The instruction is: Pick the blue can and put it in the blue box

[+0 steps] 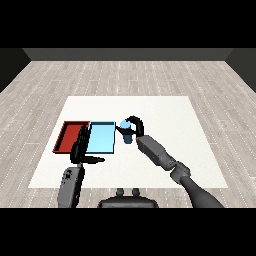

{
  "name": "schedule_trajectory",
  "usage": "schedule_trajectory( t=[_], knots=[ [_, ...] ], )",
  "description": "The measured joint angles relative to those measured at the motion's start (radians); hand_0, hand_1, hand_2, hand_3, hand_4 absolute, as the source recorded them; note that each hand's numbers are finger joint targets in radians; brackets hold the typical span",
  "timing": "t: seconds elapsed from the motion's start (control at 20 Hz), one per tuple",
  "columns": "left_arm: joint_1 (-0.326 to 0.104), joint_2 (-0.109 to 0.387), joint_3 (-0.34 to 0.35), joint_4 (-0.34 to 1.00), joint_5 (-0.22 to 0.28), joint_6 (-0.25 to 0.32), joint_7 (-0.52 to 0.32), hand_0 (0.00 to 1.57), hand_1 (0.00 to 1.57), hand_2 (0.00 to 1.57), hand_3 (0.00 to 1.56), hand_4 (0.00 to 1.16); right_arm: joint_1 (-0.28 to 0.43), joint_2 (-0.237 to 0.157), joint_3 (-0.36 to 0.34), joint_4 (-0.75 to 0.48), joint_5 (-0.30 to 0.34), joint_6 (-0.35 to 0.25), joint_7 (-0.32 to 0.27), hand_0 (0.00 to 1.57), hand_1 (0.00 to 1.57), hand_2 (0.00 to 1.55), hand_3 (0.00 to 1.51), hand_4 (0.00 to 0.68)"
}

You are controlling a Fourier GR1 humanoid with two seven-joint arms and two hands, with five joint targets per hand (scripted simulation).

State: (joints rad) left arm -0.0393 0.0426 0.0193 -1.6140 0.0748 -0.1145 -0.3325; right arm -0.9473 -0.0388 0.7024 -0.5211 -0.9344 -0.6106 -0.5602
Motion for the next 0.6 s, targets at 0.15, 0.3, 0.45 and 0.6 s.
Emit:
schedule_trajectory(
  t=[0.15,0.3,0.45,0.6],
  knots=[
    [-0.006,-0.008,-0.032,0.003,-0.015,-0.002,0.038,0.0,0.0,0.0,0.0,0.0,-0.019,-0.038,0.001,-0.058,0.04,-0.018,0.024,1.43,1.43,1.45,1.4,0.617],
    [-0.026,-0.019,-0.066,0.026,-0.032,0.004,0.06,0.0,0.0,0.0,0.0,0.0,-0.022,-0.046,0.003,-0.106,0.086,-0.045,0.044,1.42,1.42,1.44,1.4,0.616],
    [-0.042,-0.031,-0.108,0.054,-0.047,0.035,0.069,0.0,0.0,0.0,0.0,0.0,0.0,-0.088,0.008,-0.185,0.136,-0.058,0.081,1.43,1.43,1.45,1.4,0.616],
    [-0.05,-0.037,-0.133,0.065,-0.05,0.055,0.078,0.0,0.0,0.0,0.0,0.0,0.074,-0.158,0.028,-0.327,0.185,-0.086,0.131,1.43,1.43,1.45,1.4,0.616]
  ],
)
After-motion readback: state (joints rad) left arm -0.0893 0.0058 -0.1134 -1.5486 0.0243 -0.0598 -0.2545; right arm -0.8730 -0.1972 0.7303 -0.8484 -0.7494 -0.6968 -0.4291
